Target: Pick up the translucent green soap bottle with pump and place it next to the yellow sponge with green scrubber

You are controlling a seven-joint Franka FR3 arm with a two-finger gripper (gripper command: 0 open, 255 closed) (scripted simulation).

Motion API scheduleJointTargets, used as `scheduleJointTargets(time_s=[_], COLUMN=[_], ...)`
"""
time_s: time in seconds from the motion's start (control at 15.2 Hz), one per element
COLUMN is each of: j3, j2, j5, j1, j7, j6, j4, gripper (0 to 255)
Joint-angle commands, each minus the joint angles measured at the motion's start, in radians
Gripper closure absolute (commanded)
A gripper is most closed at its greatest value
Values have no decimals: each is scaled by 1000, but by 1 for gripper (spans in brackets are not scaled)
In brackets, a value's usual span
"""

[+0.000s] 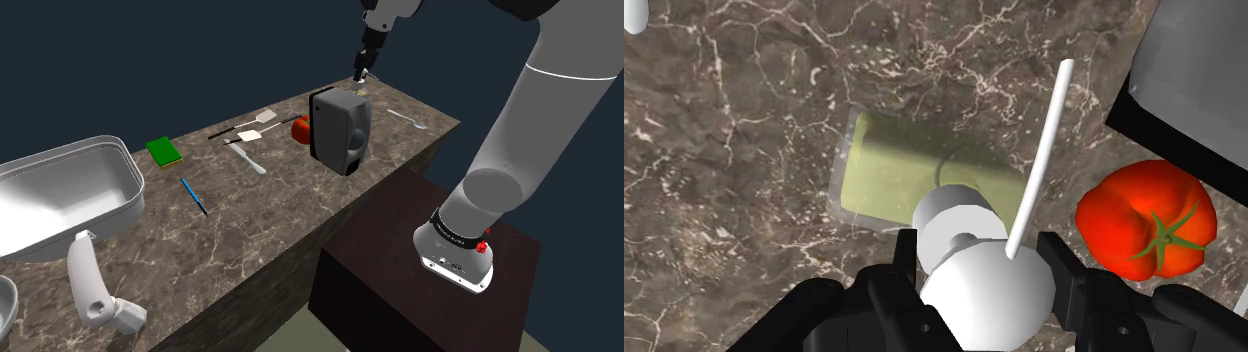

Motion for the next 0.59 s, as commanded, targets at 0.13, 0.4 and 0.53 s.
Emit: scheduleJointTargets(time_s=[0.13,0.4,0.53], j3=[-1,-3,-4], j2=[-5,-23,-30], j5=[-4,-17,-23], j1=[0,1,2], j7=[4,18,24], j6=[-11,-59,-83], j4=[8,41,59], gripper=[255,255,255])
